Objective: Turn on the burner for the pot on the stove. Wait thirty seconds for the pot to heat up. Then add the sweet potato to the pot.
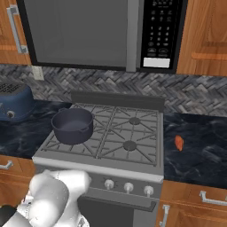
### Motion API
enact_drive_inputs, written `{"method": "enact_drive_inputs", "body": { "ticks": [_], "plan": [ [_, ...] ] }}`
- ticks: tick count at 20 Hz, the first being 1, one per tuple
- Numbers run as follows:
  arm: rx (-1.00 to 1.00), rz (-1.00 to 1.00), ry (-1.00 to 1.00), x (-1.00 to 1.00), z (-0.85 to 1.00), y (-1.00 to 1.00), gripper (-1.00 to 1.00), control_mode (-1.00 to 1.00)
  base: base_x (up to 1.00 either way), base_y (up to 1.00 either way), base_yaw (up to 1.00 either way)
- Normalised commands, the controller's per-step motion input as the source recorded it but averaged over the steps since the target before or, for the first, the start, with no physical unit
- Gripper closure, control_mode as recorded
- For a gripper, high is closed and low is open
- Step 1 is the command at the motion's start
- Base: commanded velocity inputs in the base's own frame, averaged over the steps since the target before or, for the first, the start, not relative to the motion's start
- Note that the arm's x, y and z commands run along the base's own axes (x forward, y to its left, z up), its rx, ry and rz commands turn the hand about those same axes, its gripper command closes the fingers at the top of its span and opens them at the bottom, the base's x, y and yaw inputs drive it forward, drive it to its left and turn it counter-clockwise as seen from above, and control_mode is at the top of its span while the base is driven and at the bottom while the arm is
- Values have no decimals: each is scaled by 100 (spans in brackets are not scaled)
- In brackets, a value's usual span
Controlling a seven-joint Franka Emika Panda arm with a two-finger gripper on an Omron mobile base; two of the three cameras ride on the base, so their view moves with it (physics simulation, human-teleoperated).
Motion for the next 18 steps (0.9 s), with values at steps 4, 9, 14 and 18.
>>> {"method": "enact_drive_inputs", "body": {
  "ticks": [4,9,14,18],
  "plan": [
    [-12,13,-9,-100,100,-3,-100,-100,0,0,0],
    [-8,12,-1,-74,100,0,-100,-100,0,0,0],
    [-1,12,5,-37,100,32,-100,-100,0,0,0],
    [0,7,1,-15,100,11,-100,-100,0,0,0]
  ]
}}
